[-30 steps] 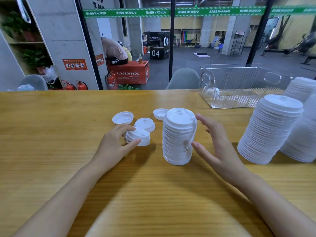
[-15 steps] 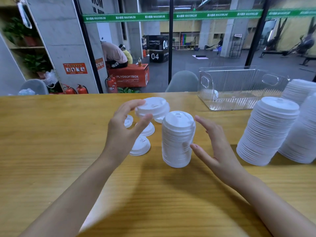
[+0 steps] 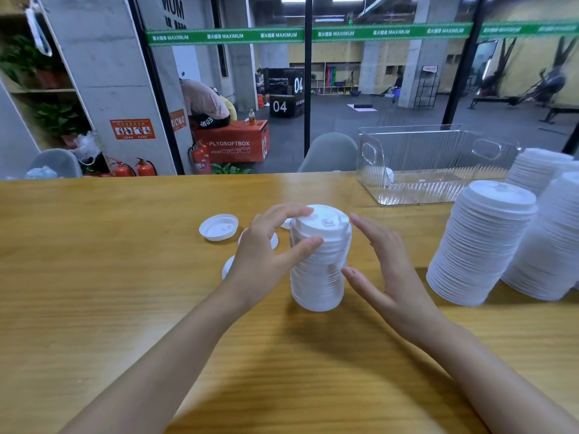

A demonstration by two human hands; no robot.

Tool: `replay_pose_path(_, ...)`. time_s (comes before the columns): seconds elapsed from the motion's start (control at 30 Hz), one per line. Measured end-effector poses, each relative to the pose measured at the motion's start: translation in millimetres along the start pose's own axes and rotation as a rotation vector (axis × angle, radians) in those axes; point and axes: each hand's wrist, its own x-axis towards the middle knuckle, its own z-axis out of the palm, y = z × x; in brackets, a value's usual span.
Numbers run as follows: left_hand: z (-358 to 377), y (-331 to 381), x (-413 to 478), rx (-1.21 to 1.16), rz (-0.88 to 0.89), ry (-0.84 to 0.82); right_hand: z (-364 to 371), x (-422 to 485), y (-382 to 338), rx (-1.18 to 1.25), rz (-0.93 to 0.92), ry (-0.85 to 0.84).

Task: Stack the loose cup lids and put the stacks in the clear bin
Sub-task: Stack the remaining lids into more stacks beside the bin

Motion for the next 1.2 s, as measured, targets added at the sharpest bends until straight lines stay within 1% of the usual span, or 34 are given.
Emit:
replay_pose_path(0.17,0,-4,-2,0.008,0.024,0.003,1,0,2,-0.021,-0.019,-0.035)
replay_pose_path(0.37,2,-6,-3,0.008,0.038,-0.017,1,-1,3,-0.008,-0.008,-0.038)
replay_pose_path(0.5,-8,-11,-4,0.060,0.056,0.010,2,-1,2,-0.004,-0.009,-0.036)
replay_pose_path(0.6,-27,-31,-8,0.160,0.010,0.017,2,-1,1,-0.007,-0.007,-0.023)
replay_pose_path(0.67,-39,-56,-16,0.266,-0.058,0.001,2,-1,2,0.006,-0.002,-0.016)
replay_pose_path(0.73,-49,-82,-29,0.392,-0.116,-0.025,2,-1,1,0.019,0.001,-0.012)
replay_pose_path(0.8,-55,-98,-40,0.468,-0.165,-0.067,3,-1,1,0.022,-0.006,-0.006)
replay_pose_path(0.9,-58,-102,-43,0.436,-0.224,-0.125,3,-1,2,0.024,0.002,-0.007)
replay_pose_path(1.07,-56,-110,-41,0.462,-0.181,-0.153,3,-2,3,0.033,0.030,-0.012)
replay_pose_path(1.2,-56,-113,-42,0.427,-0.184,-0.135,3,-1,2,0.032,0.022,-0.017)
